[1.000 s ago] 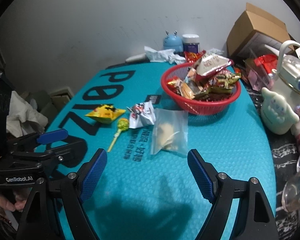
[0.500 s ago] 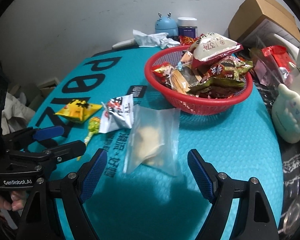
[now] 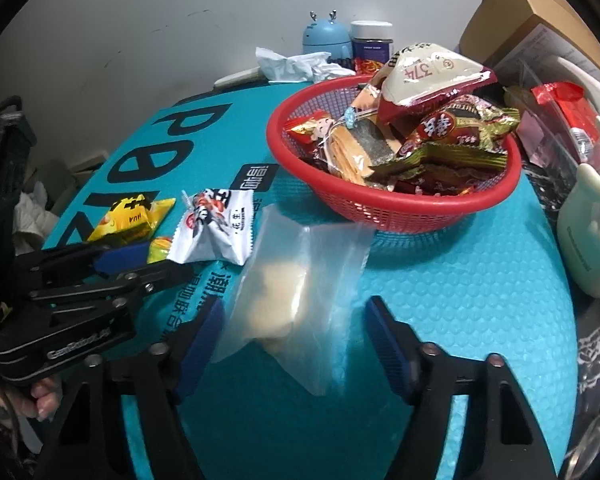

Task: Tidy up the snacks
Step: 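Grasp the lollipop with the left tool while the right tool grasps the clear cookie bag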

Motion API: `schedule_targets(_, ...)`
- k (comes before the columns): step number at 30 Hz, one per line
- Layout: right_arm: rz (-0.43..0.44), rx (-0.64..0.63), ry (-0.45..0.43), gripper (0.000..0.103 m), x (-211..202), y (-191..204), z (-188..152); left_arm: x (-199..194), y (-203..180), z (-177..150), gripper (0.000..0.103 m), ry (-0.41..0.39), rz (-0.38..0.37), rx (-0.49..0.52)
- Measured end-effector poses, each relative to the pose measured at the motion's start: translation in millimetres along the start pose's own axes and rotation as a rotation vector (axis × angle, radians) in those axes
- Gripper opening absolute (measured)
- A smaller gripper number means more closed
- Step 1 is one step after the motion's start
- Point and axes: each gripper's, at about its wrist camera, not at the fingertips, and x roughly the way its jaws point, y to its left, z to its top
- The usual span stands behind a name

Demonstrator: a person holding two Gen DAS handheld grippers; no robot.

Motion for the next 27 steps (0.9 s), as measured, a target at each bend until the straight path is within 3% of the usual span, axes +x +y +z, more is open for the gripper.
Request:
schedule_targets(1,0.009,-0.001,0.007,0.055,1.2,0.0,-0.5,0.2,-0.4,0.2,0.026,0.003,-0.004,0.003)
schedule_targets(4,0.026,0.001,0.007,0.047,1.8,0.0,-2.4,-0.5,-2.0,-2.8,0.026,0.008,-0.019,0.005)
schedule_targets(7,0.031,0.001,0.008,0.044,-0.7,-0.1,-4.8,-4.2,-5.7,-7.1,0.026,0.017,-0.037,0.012)
schedule_targets(27,0.071,0.045,0.081,0.042,-60.8,-6.4,-78.2,-47.8,-57.5,-69.7,0.026,0.146,-0.189,0.129)
